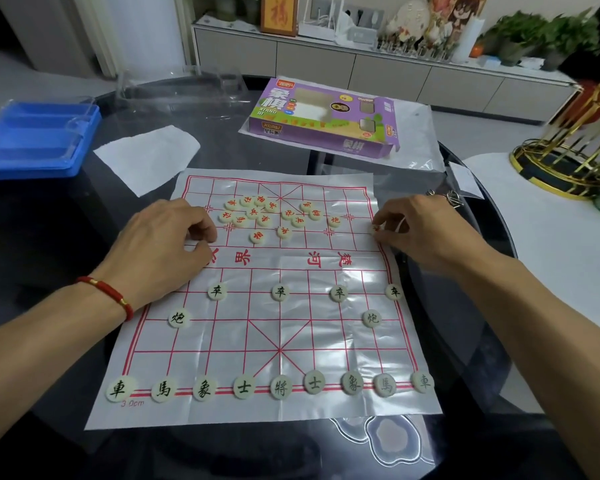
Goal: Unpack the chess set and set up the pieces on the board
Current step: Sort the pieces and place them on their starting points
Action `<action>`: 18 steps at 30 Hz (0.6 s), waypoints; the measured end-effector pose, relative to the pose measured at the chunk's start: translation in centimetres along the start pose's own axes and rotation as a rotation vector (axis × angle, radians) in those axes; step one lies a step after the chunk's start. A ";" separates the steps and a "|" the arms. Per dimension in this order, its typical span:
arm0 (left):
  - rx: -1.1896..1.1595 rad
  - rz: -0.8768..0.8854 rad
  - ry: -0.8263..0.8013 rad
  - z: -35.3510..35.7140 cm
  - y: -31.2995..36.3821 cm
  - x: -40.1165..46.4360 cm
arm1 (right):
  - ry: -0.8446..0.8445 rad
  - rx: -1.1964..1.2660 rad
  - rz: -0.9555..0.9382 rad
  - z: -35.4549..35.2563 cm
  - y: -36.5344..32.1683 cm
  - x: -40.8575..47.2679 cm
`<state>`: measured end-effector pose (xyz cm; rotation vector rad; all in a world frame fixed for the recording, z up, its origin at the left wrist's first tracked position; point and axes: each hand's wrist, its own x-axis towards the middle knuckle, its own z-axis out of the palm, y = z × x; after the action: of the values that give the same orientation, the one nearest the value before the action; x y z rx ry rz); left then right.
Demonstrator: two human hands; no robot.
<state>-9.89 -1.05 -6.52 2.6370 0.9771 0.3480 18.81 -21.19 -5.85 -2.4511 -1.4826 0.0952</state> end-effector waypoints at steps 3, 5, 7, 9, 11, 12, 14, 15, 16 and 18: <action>0.003 -0.009 -0.006 0.0 0.1 0.0 | -0.020 0.007 -0.003 -0.2 0.1 -0.1; 0.003 -0.012 -0.008 0.0 0.1 0.0 | -0.034 0.009 0.005 -0.3 0.1 -0.1; 0.001 -0.012 -0.009 0.0 0.1 0.0 | -0.032 0.009 -0.001 -0.4 0.2 -0.2; 0.000 -0.011 -0.009 0.0 0.1 0.1 | -0.029 0.007 -0.011 -0.4 0.1 -0.2; -0.003 -0.010 -0.006 0.0 0.1 0.1 | -0.031 0.005 -0.013 -0.5 0.1 -0.2; -0.005 -0.008 -0.003 0.0 0.1 0.1 | -0.031 0.007 -0.012 -0.5 0.1 -0.2; -0.008 -0.004 0.000 0.1 0.0 0.1 | -0.033 0.013 -0.015 -0.5 0.1 -0.2; -0.008 -0.003 -0.002 0.1 0.0 0.1 | -0.036 0.013 -0.019 -0.5 0.2 -0.3; -0.008 -0.004 -0.003 0.1 0.0 0.1 | -0.039 0.013 -0.021 -0.5 0.2 -0.2; -0.006 -0.005 -0.005 0.1 0.0 0.1 | -0.040 0.017 -0.019 -0.4 0.2 -0.2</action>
<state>-9.78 -0.97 -6.60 2.6284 0.9798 0.3421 19.01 -21.51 -5.58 -2.4344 -1.5156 0.1536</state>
